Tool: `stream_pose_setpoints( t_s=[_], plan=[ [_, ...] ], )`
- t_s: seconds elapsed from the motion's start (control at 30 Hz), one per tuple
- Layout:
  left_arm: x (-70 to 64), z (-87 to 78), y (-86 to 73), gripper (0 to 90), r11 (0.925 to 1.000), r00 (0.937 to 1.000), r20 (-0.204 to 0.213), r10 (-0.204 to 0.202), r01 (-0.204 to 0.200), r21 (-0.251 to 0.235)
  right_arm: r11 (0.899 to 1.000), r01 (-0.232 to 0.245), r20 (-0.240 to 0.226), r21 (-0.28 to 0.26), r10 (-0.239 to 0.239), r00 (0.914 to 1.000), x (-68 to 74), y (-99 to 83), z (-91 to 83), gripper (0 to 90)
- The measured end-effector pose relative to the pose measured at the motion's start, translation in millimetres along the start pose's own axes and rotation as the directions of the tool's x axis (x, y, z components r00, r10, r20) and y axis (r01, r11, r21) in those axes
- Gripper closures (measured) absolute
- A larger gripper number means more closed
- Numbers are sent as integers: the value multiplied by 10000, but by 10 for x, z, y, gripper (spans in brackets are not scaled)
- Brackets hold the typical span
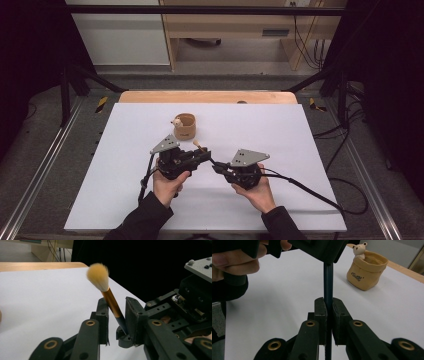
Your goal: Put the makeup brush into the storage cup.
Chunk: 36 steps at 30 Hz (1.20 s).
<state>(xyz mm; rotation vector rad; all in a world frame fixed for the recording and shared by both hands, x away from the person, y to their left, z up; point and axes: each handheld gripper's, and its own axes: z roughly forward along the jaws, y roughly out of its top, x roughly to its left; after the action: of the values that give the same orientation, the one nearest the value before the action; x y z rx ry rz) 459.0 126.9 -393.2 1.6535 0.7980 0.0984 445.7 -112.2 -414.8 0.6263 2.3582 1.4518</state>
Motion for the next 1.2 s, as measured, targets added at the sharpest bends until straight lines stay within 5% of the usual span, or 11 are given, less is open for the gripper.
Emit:
stream_pose_setpoints(
  t_s=[0.43,1.2],
  plan=[
    [-10,2,-11,772,9999,9999,54,-144,144,23,10000,29,-42,76,-28,10000,5,-12,17,837],
    [-84,-2,-22,834,9997,9992,321,239,-240,52,9998,76,-66,200,-74,10000,7,-32,45,819]
  ],
)
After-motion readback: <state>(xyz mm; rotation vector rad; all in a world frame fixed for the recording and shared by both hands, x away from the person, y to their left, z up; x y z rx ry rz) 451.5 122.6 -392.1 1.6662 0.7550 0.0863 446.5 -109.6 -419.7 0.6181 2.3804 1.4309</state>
